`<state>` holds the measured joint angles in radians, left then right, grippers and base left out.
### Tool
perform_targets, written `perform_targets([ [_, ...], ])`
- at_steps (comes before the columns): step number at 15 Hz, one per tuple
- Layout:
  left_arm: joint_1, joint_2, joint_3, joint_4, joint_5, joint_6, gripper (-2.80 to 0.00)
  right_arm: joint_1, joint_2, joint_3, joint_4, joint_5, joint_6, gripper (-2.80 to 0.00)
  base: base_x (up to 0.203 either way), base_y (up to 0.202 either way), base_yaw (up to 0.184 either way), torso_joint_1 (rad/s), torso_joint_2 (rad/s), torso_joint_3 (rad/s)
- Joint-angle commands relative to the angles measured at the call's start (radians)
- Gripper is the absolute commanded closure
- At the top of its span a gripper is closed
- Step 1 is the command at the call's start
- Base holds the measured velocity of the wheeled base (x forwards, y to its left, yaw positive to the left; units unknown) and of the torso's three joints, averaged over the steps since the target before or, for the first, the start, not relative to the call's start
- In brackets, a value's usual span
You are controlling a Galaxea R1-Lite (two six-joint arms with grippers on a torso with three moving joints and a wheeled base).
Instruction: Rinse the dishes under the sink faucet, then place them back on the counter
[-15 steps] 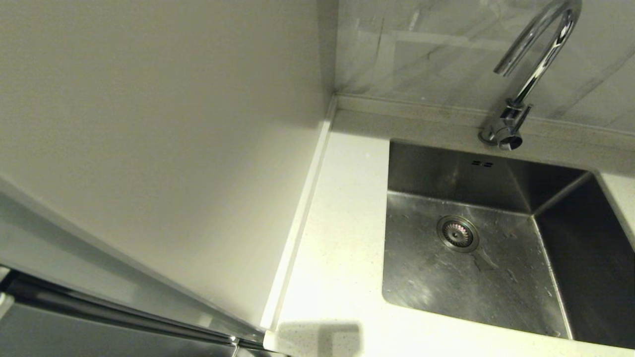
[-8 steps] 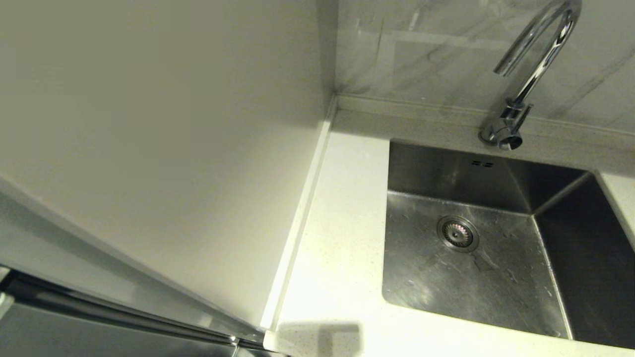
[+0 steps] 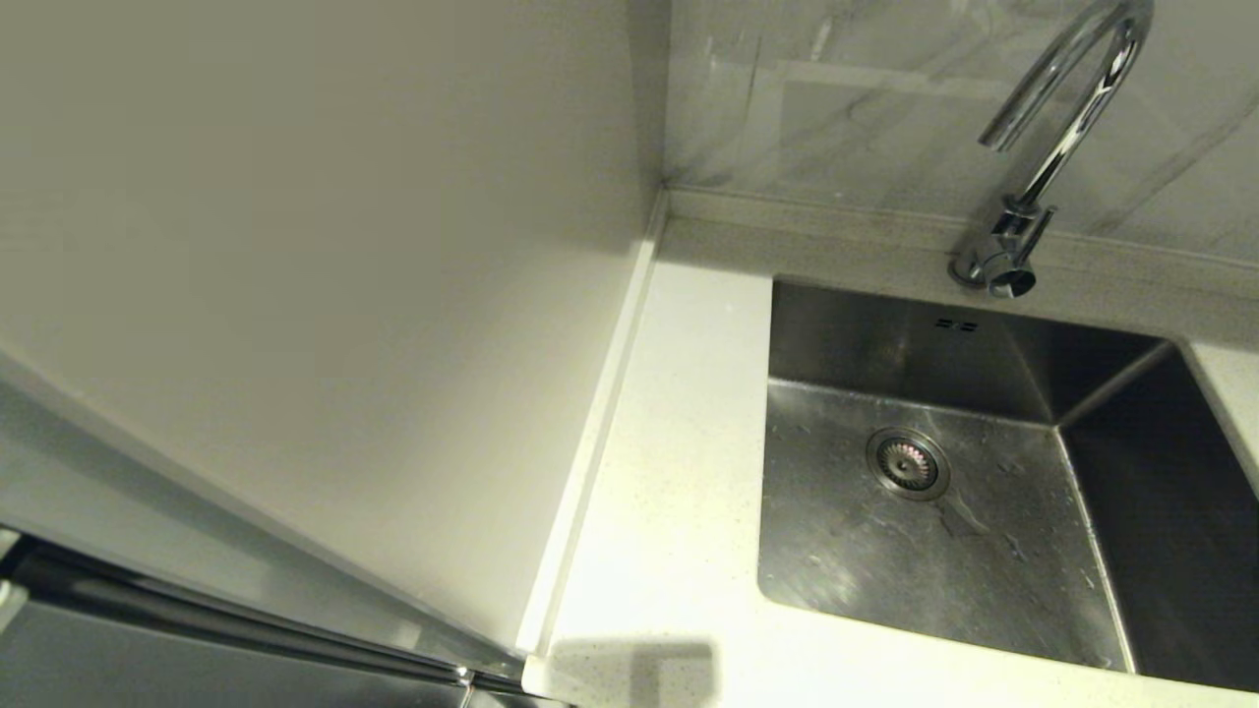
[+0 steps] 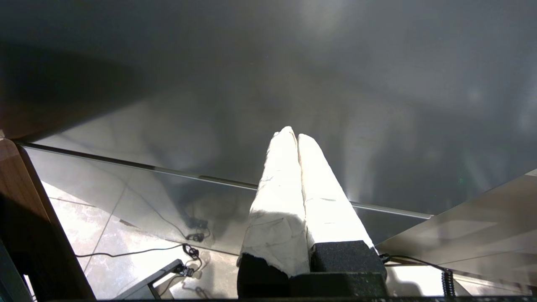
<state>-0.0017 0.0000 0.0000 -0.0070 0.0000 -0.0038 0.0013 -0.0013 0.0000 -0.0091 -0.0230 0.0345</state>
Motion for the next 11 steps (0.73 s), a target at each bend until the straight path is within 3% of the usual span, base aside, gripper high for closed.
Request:
perform_targets([
  [1, 0.0, 0.0, 0.003, -0.001, 0.0, -0.001, 0.0, 0.0, 0.001, 0.002, -0.001, 0.002, -0.001, 0.0, 0.0, 0.0, 0.0, 0.0, 0.0, 0.0],
  [11, 0.0, 0.0, 0.003, 0.001, 0.0, -0.001, 0.0, 0.0, 0.001, 0.001, -0.002, 0.002, -0.001, 0.0, 0.0, 0.0, 0.0, 0.0, 0.0, 0.0],
])
